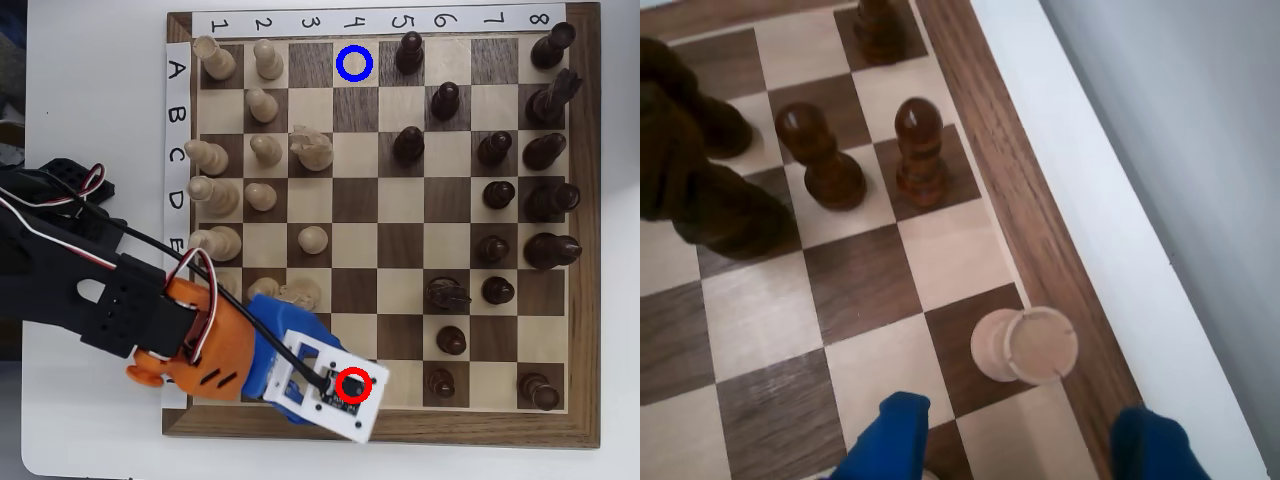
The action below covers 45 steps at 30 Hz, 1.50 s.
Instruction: Move the piece to destination
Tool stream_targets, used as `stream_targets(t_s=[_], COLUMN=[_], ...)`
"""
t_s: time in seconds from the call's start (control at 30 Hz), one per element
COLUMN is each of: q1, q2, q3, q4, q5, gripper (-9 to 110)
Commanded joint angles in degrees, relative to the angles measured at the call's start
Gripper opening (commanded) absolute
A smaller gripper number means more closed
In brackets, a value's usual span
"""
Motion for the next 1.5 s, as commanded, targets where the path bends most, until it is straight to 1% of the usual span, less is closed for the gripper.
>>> stream_targets(t_s=[0.0,0.57,1.47], q1=[0.6,1.2,3.3], q2=[0.7,-5.6,-9.1], q3=[-15.0,-17.1,-16.8], q4=[-0.6,-2.0,-5.4], q5=[2.5,2.1,1.1], gripper=[23,24,24])
